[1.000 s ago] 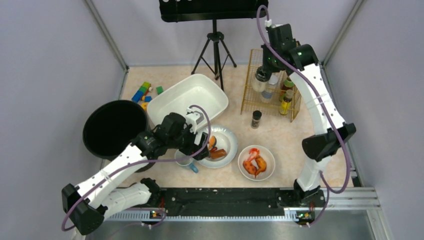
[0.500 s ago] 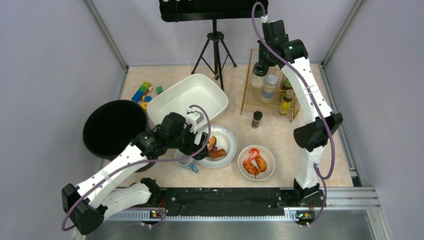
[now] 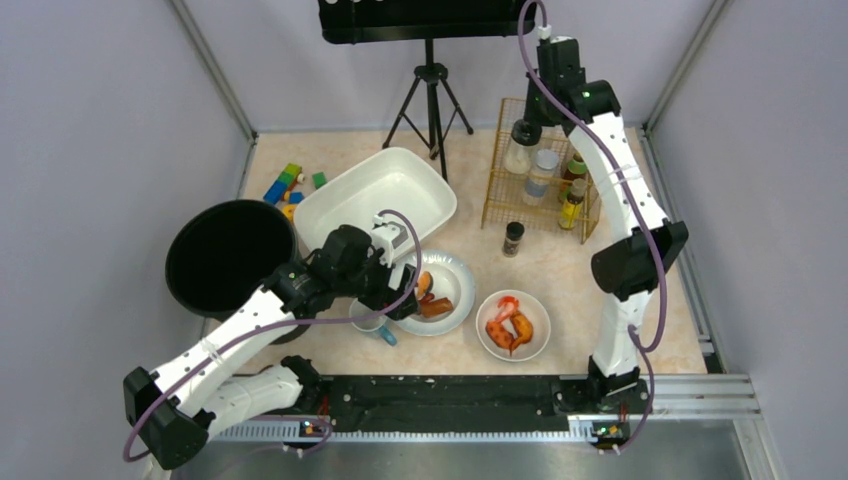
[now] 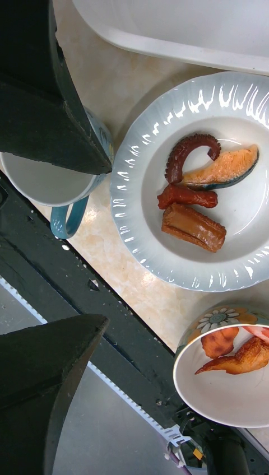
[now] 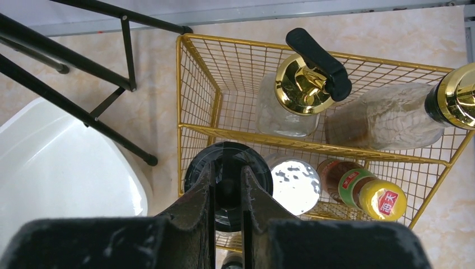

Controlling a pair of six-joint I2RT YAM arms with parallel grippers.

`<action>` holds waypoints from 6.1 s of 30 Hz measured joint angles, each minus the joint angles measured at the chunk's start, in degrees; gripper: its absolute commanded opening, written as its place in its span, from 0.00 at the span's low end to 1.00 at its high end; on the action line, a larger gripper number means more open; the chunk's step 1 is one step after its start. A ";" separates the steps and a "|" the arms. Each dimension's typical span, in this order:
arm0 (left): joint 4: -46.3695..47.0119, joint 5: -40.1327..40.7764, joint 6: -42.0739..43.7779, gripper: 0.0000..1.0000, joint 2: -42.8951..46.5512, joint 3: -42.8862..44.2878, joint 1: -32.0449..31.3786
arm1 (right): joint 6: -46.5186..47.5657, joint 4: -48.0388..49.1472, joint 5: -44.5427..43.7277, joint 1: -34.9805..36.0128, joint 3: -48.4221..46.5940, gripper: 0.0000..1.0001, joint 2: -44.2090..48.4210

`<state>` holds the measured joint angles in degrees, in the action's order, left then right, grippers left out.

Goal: Clear the kitchen counter

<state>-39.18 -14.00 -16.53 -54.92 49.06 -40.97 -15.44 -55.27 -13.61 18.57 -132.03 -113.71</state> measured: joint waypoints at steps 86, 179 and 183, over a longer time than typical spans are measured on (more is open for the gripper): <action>-0.04 0.20 0.00 0.99 -0.87 0.00 0.00 | -11.21 22.45 4.72 8.07 67.10 0.77 25.49; -0.04 0.20 0.00 0.99 -0.87 0.00 0.00 | -5.79 19.96 3.93 -0.33 47.30 0.57 11.87; -0.04 0.20 0.00 0.99 -0.87 0.00 0.00 | -5.81 19.89 4.07 -0.33 47.69 0.65 11.82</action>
<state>-39.22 -13.80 -16.53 -55.79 49.06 -40.97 -21.26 -35.38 -9.54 18.24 -84.33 -101.89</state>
